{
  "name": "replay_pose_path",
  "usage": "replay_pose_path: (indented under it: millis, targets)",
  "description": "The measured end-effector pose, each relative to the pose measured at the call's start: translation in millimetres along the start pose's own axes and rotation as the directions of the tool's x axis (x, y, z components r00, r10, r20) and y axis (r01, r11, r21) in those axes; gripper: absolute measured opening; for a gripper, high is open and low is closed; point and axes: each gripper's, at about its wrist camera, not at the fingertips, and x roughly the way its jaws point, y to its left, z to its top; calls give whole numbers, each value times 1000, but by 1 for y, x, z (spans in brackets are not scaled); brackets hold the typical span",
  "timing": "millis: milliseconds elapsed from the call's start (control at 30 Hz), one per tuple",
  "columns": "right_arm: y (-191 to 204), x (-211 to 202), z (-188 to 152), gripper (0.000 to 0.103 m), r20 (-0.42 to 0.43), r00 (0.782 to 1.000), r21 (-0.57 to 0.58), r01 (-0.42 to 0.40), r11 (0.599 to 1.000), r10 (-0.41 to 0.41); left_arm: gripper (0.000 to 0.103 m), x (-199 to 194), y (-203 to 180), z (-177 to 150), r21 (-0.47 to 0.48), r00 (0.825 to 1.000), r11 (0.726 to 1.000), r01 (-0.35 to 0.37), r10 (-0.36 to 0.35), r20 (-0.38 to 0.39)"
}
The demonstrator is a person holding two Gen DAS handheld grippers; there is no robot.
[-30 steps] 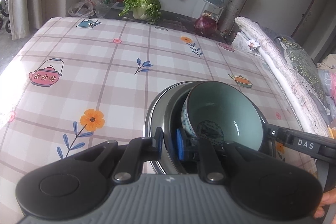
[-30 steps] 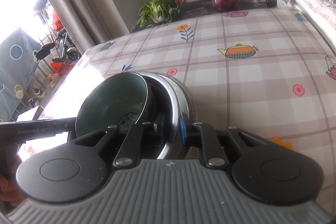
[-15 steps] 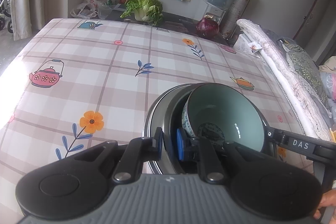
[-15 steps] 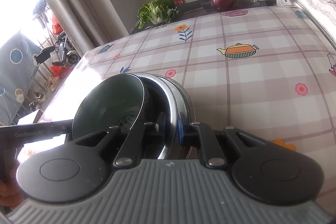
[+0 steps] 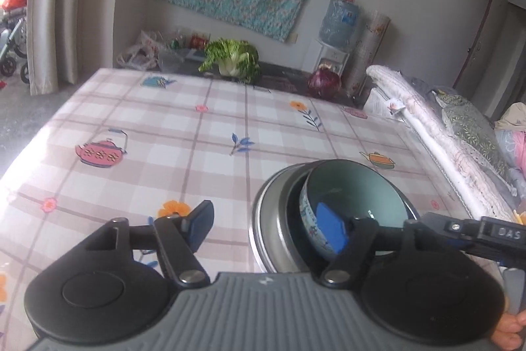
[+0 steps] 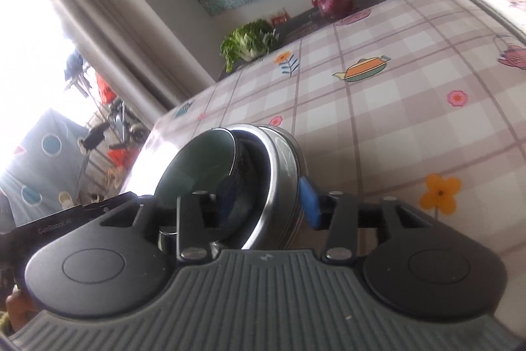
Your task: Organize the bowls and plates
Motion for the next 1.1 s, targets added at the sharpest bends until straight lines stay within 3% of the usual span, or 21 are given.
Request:
replay_pose_path:
  millis: [200,333,367,500,600,633,767,967,1100]
  targets:
    - [3,-36,-14,57,46,999,-16,16,1000,-15,89,-20,-5,-19,28,1000,1000,-13,12,17]
    - [16,-54,-25,79,50,997,-103,69,992,-64,100,-32,-17,-38,59,999,998,-28,27,22]
    - [21,-58,-29,80,49,996,-133,84,988,-78,101,-35,-20,-42,68,999,997,-31,29,22]
    - [38,-72,-44,91,47,991,-223,129,966,-122,103,-47,-35,-60,99,998,993,-59,57,20]
    - [47,-82,-51,96,48,989,-254,147,956,-139,103,-52,-47,-68,109,993,987,-120,119,12]
    - [49,-85,-53,102,48,988,-260,154,953,-146,103,-53,-51,-70,118,990,983,-140,140,11]
    - [60,-91,-61,102,48,983,-297,183,937,-177,103,-59,-67,-71,192,976,957,-218,218,21]
    - [75,-99,-71,102,54,973,-350,229,908,-225,103,-63,-87,-63,314,959,908,-276,282,29]
    - [81,-104,-73,102,68,968,-364,250,897,-242,103,-66,-84,-56,254,959,927,-274,284,-3]
